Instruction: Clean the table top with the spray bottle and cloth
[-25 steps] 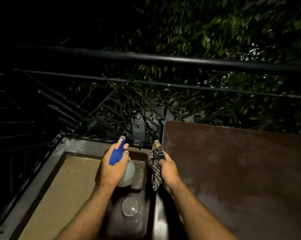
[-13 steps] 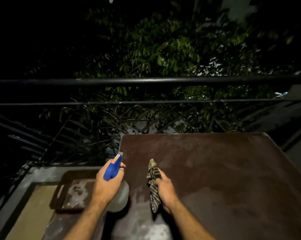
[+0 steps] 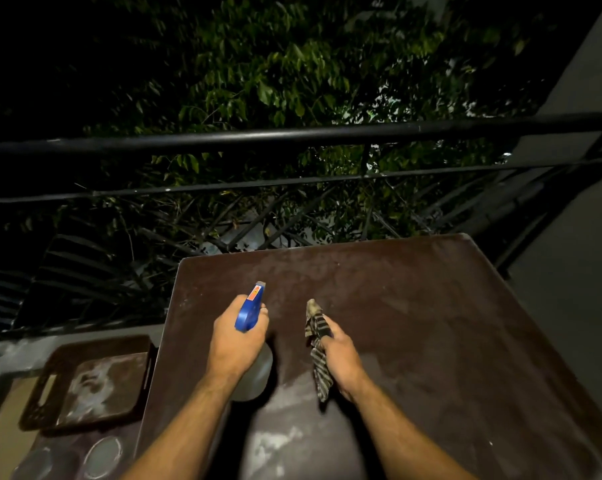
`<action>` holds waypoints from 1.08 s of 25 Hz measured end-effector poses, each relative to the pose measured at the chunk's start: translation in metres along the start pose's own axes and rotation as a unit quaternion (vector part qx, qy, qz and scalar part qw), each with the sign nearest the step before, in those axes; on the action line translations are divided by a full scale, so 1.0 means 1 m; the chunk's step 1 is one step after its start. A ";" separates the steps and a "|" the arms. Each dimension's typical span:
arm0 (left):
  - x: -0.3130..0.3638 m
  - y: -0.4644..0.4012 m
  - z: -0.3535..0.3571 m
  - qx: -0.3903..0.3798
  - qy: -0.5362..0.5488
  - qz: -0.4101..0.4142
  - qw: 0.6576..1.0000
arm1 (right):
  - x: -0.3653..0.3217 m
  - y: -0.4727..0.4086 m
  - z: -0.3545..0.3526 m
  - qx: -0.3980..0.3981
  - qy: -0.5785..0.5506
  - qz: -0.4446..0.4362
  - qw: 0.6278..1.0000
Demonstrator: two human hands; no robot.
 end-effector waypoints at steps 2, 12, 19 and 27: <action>0.003 -0.002 0.011 -0.010 -0.002 0.005 1.000 | -0.001 -0.003 -0.012 0.026 -0.013 0.005 1.000; 0.007 -0.016 0.067 -0.055 -0.047 -0.017 0.997 | 0.019 -0.013 -0.086 0.118 -0.090 0.024 0.989; 0.028 -0.022 0.146 -0.070 -0.116 -0.029 0.990 | 0.024 -0.071 -0.214 0.204 -0.158 0.058 0.965; 0.033 -0.034 0.243 -0.075 -0.137 -0.103 0.982 | 0.005 -0.166 -0.347 0.210 0.278 0.008 0.937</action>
Point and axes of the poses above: each hand's wrist, its own y-axis away from the middle knuckle, its own z-axis out of the palm, x = y × z, the point moved 5 cm from there along -y, towards the middle knuckle, and after that the axes turned 7 degrees about y, right-handed, at the moved point
